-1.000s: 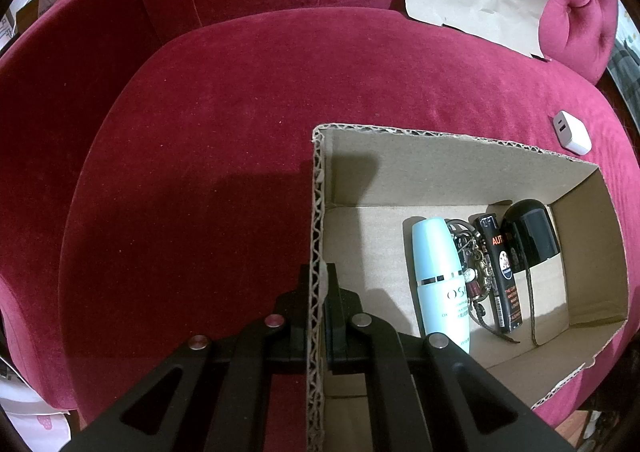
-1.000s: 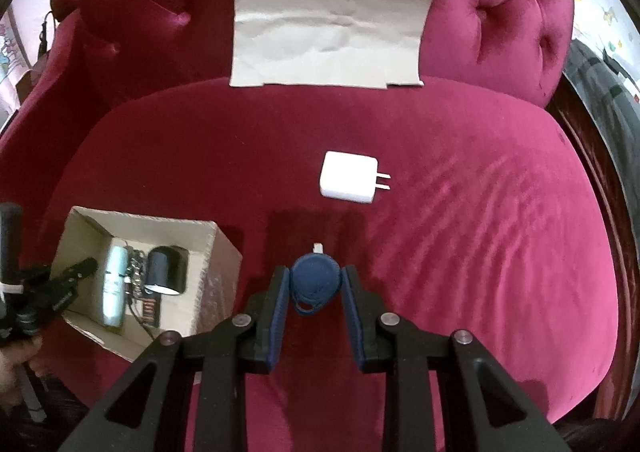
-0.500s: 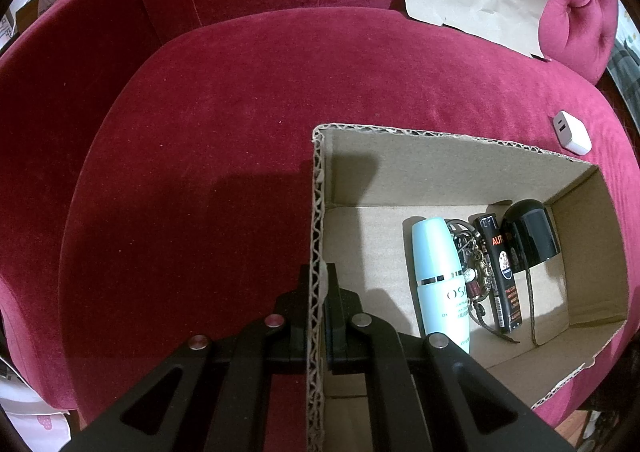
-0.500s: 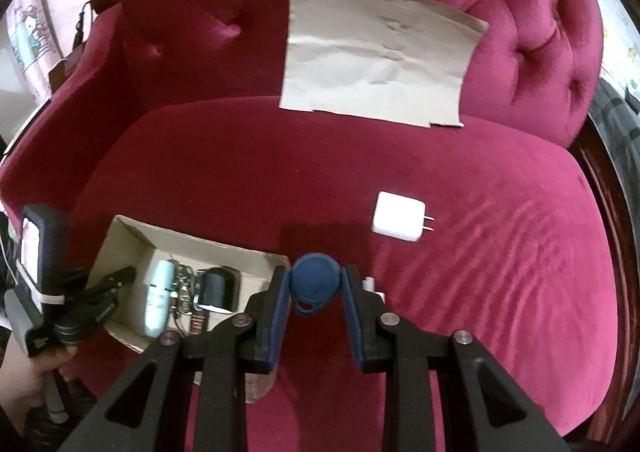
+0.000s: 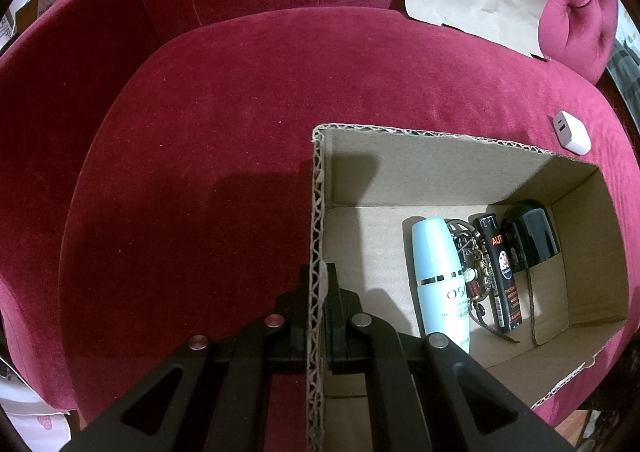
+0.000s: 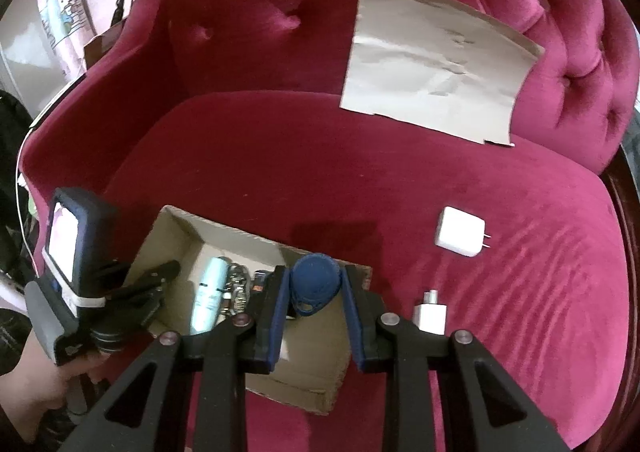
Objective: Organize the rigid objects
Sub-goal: 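Lift the blue key fob with the right gripper and carry it over the box, then lower the key fob beside the bottle and open the right gripper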
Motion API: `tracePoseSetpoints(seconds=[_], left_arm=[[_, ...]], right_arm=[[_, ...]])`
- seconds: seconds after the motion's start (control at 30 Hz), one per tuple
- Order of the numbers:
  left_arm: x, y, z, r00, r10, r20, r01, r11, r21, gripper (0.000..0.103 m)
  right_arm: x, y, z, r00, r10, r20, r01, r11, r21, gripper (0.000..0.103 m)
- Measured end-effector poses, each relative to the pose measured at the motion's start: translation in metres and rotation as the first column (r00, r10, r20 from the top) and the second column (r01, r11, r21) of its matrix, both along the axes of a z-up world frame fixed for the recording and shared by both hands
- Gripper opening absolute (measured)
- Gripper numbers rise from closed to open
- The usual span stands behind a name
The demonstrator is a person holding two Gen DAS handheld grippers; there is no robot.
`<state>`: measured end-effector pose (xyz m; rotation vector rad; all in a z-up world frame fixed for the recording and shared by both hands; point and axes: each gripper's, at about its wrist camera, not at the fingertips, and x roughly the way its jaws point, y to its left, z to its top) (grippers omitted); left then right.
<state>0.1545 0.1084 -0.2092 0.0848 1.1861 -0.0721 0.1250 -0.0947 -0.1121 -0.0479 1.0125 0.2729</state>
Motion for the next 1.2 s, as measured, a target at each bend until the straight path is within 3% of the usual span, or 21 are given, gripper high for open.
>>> tracePoseSetpoints(seconds=[0.43, 1.2], left_arm=[[0.000, 0.000, 0.000, 1.000, 0.001, 0.000, -0.001, 1.000, -0.001, 0.004], [0.000, 0.000, 0.000, 1.000, 0.001, -0.001, -0.001, 1.000, -0.001, 0.004]], right_arm=[[-0.005, 0.030, -0.015, 0.998, 0.057, -0.036, -0.057, 0.998, 0.014, 0.028], [-0.005, 0.045, -0.050, 0.991, 0.059, -0.116, -0.057, 0.998, 0.026, 0.028]])
